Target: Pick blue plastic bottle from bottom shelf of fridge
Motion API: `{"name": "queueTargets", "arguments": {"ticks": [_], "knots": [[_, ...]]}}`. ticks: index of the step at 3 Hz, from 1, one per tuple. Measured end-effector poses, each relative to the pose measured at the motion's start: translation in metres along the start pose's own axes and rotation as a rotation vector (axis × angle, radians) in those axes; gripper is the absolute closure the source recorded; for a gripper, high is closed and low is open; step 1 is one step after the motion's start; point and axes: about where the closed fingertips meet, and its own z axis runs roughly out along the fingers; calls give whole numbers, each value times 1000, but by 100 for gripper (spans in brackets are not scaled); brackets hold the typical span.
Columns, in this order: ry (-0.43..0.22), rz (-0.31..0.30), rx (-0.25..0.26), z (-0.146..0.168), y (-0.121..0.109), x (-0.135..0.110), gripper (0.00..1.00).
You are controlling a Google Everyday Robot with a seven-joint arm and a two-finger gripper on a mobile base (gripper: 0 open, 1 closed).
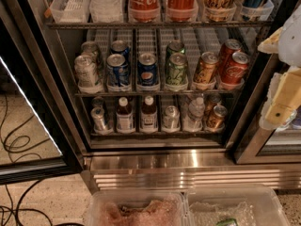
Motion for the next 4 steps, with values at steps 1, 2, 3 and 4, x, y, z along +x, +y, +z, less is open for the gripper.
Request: {"name": "queueTargets", "arguments": {"ticks": [1, 2, 3, 4], "knots": [[0, 0, 0, 0, 0, 0, 0], [-40, 9, 38, -1, 2, -1, 0], [-141, 35, 78, 5, 29, -2, 0], [-262, 95, 101, 26, 65, -9, 0]]}}
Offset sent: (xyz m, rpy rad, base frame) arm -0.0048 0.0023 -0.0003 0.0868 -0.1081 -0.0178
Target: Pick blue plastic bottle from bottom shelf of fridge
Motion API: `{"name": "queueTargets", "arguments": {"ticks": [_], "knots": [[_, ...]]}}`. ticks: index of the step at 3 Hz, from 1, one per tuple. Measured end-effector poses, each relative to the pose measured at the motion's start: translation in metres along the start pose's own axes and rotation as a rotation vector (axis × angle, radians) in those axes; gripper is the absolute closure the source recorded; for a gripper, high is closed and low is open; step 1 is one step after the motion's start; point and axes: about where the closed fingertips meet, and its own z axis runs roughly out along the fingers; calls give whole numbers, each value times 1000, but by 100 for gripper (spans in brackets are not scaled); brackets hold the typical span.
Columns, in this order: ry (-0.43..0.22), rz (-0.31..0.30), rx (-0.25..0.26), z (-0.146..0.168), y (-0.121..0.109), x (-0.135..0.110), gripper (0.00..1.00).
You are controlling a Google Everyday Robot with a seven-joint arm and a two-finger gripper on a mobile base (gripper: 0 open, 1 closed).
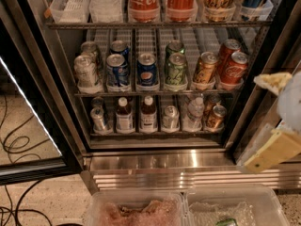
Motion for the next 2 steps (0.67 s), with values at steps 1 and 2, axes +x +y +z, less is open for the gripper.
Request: {"name": "queueTargets", "arguments": {"ticks": [1, 2], "knots": [[-63, 76, -1, 22, 14, 6, 0], [-63, 75, -1, 23, 14, 5, 0]]}}
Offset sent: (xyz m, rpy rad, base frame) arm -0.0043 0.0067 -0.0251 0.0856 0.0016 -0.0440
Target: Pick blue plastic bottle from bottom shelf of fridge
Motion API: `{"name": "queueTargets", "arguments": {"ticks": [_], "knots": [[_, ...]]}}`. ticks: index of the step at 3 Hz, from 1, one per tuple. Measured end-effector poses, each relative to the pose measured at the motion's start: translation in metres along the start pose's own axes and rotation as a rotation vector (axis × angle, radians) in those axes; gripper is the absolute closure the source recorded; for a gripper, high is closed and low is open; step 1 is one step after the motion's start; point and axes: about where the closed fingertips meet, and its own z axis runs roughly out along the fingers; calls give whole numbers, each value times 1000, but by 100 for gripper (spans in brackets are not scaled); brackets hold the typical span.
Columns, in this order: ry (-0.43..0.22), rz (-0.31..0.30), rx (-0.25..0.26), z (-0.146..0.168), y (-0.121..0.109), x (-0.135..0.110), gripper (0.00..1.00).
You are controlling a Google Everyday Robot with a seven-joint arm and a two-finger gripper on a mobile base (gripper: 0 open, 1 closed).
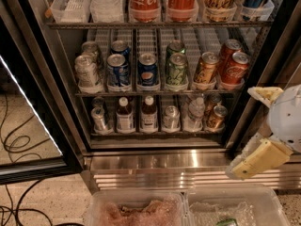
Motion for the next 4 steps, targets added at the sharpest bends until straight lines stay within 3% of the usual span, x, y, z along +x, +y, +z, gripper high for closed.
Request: {"name": "queueTargets", "arguments": {"ticks": [1, 2, 3, 4], "knots": [[-61, 36, 40, 10, 1, -5, 0], [-184, 114, 69, 62, 43, -28, 0], [-291, 110, 113, 101, 44, -48, 0], [-335, 87, 170, 103, 34, -69, 0]]}}
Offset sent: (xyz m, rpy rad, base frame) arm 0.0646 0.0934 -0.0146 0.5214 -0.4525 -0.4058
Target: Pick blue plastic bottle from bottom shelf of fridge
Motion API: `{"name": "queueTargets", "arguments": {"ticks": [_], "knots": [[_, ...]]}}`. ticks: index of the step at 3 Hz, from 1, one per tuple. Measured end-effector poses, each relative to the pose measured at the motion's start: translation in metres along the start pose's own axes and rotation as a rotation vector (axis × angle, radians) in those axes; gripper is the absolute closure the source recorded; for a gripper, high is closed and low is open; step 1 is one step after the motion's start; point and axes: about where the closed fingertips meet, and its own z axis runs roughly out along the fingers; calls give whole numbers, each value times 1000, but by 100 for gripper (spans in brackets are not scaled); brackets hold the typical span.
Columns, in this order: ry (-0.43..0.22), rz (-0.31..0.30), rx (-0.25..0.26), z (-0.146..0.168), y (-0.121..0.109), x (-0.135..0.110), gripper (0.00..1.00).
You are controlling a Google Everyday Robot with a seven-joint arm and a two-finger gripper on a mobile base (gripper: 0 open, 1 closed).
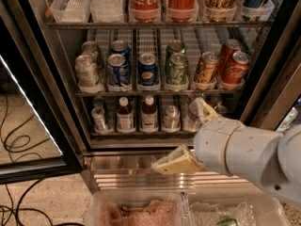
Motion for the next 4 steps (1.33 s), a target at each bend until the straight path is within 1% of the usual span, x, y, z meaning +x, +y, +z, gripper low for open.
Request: {"name": "queueTargets", "arguments": {"ticks": [1, 2, 3, 4], "knots": [[26, 61, 17, 8, 11, 41, 0], [38, 184, 90, 30, 27, 100, 0], [32, 307, 180, 42, 28, 145, 0], [26, 370, 238, 43, 25, 162, 0]]}}
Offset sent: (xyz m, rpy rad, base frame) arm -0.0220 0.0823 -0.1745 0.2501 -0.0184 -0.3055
